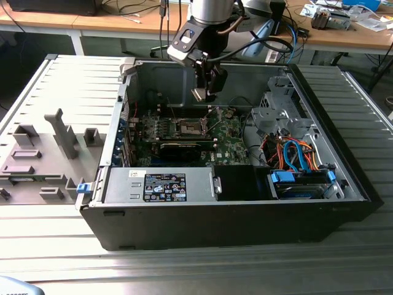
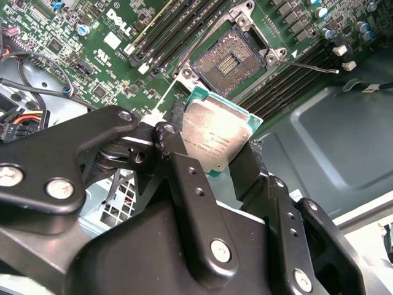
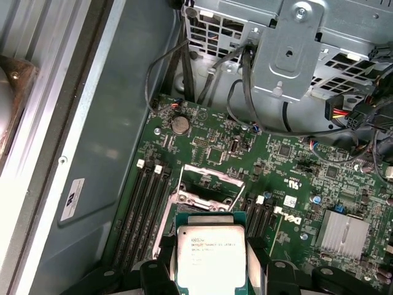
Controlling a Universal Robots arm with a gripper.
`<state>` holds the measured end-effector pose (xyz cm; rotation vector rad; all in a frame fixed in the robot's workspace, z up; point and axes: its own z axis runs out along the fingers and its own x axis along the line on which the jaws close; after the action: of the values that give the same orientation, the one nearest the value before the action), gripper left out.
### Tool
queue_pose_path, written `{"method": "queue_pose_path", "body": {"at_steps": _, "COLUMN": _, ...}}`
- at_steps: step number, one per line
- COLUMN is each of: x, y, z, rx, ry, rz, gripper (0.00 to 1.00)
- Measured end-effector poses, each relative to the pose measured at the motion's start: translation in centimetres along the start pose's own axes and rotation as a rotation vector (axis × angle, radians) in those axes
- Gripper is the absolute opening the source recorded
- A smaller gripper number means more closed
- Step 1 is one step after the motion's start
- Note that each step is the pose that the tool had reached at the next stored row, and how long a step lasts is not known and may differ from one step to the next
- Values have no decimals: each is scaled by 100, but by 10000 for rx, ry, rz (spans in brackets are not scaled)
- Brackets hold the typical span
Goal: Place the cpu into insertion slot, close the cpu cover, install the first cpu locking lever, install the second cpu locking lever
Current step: 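Place the cpu into insertion slot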
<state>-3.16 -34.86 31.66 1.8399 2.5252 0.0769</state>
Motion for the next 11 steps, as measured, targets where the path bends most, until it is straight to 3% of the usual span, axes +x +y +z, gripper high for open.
{"method": "queue_pose_path", "body": {"at_steps": 11, "x": 1, "y": -5, "z": 0, "rx": 1, "ry": -40, "rz": 357, "gripper": 55}}
